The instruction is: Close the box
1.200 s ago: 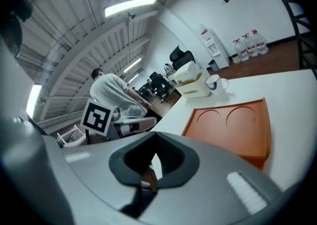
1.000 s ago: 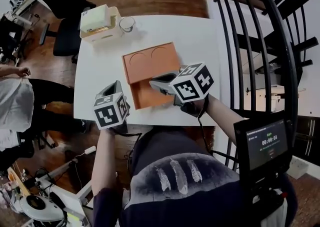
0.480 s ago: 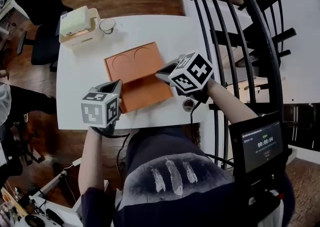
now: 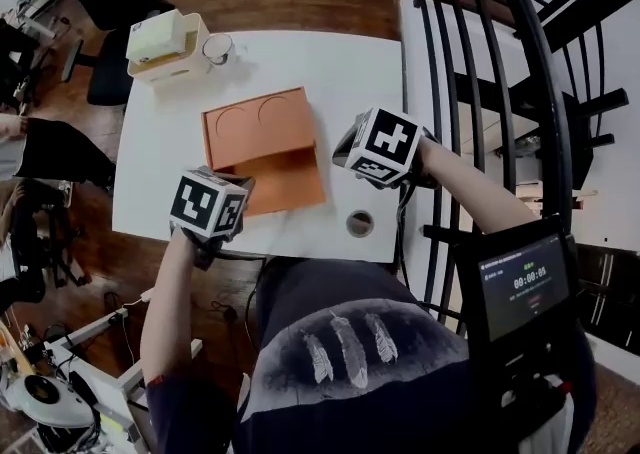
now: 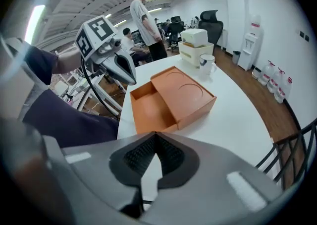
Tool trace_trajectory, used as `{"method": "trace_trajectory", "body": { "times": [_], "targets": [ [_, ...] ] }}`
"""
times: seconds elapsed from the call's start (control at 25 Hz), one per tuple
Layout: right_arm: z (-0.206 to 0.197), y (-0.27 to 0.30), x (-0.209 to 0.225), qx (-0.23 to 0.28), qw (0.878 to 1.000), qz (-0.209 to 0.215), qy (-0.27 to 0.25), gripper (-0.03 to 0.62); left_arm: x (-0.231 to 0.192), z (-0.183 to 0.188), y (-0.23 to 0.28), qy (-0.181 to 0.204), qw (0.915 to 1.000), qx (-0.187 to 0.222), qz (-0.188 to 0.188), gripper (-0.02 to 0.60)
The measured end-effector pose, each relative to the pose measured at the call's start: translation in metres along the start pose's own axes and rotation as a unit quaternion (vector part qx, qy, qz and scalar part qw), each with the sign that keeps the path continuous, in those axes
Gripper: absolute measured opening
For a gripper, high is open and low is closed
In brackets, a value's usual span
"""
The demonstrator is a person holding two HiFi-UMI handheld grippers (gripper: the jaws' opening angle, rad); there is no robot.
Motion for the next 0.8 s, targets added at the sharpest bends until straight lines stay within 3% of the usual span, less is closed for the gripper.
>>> {"method": "trace_trajectory", "body": {
  "times": [0.28, 0.4, 0.52, 0.64, 0.8],
  "targets": [
    [-0.042, 0.003, 0.02, -0.094, 0.992, 0.048, -0.07, 0.005, 0.031, -0.017, 0.02, 0.02, 0.9978, -0.058, -0.027, 0.015],
    [-0.054, 0.015, 0.051, -0.135, 0.985, 0.019, -0.102, 0.005, 0.036, -0.032, 0.031, 0.02, 0.996, -0.075, -0.044, 0.015],
    [-0.054, 0.028, 0.078, -0.139, 0.981, -0.014, -0.138, 0.005, 0.046, -0.045, 0.032, 0.022, 0.9947, -0.081, -0.059, 0.015],
    [-0.039, 0.039, 0.103, -0.147, 0.972, -0.02, -0.183, 0.005, 0.06, -0.058, 0.028, 0.016, 0.9932, -0.081, -0.083, 0.015],
    [-0.008, 0.052, 0.144, -0.198, 0.953, -0.039, -0.226, 0.005, 0.072, -0.091, 0.031, -0.013, 0.989, -0.098, -0.11, 0.015]
  ]
}}
Point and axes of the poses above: the fingertips, and each gripper's own axes: y forward along the fingers, x to its right, z out of its top, the point moved 2 cm from there along -y, backward along the fingers, and after that the axes turned 11 degrees about x, right-handed, at the moved point
